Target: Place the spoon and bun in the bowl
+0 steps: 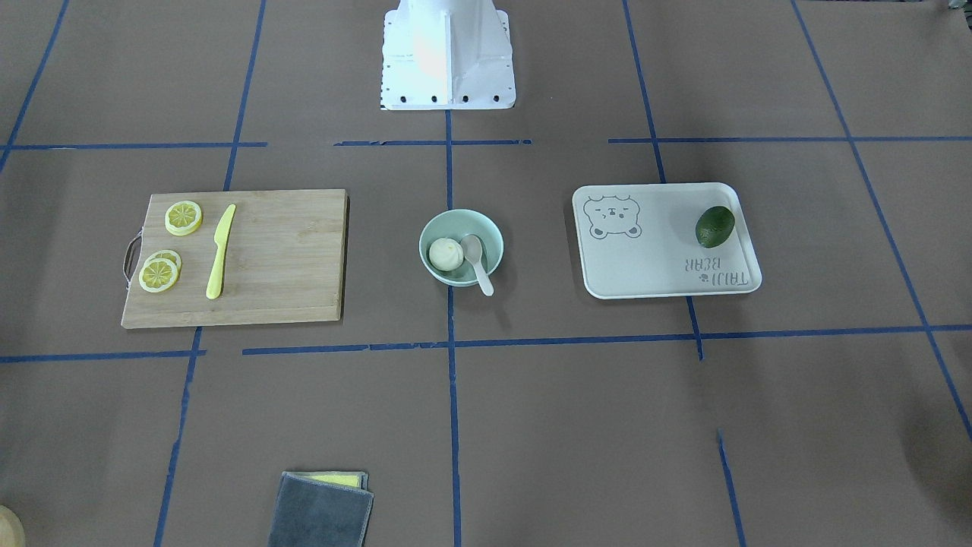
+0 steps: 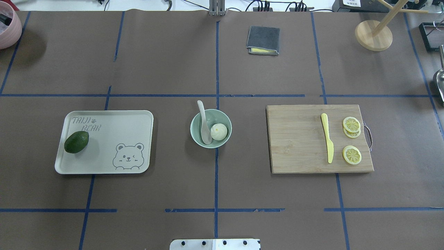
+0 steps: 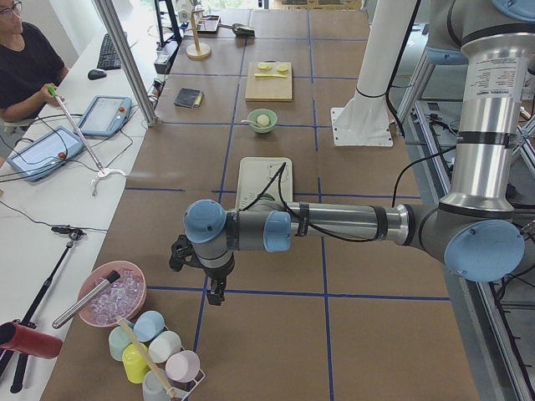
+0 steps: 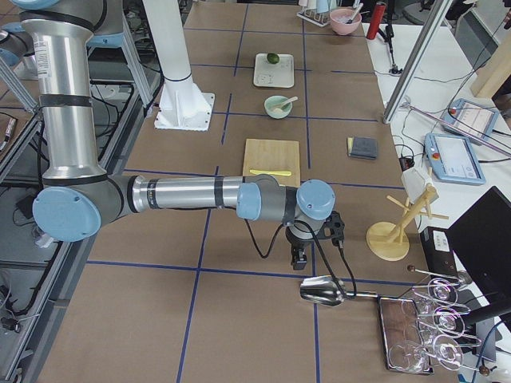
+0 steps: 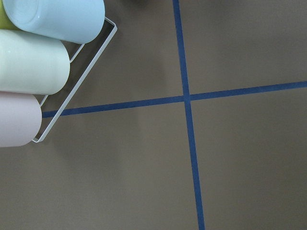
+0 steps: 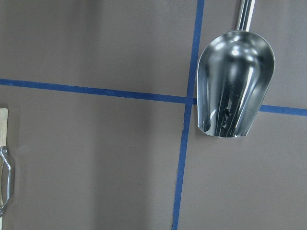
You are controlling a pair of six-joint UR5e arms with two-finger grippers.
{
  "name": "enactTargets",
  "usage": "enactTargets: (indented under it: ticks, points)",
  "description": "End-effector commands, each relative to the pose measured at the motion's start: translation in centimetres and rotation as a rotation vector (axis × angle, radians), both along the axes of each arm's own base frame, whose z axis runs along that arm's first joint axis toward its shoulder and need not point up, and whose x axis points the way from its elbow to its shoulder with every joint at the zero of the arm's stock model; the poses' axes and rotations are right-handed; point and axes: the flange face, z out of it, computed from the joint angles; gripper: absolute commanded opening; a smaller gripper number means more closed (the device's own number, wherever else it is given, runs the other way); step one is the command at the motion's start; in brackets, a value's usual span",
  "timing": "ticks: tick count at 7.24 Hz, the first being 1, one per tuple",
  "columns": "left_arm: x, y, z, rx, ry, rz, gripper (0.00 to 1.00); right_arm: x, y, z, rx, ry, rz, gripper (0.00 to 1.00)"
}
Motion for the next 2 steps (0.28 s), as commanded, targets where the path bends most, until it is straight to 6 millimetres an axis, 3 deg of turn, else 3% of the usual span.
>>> enactTargets:
  ticks: [1,2]
  points:
    - [0.00,0.00,-0.01,0.000,0.000,0.000,1.00,0.33,-0.02,-0.18,0.002,-0.002,0.008,1.00]
    - [0.02,0.00,-0.02,0.000,0.002,0.000,1.00,0.33,-0.09,-0.26,0.004,-0.002,0.008,1.00]
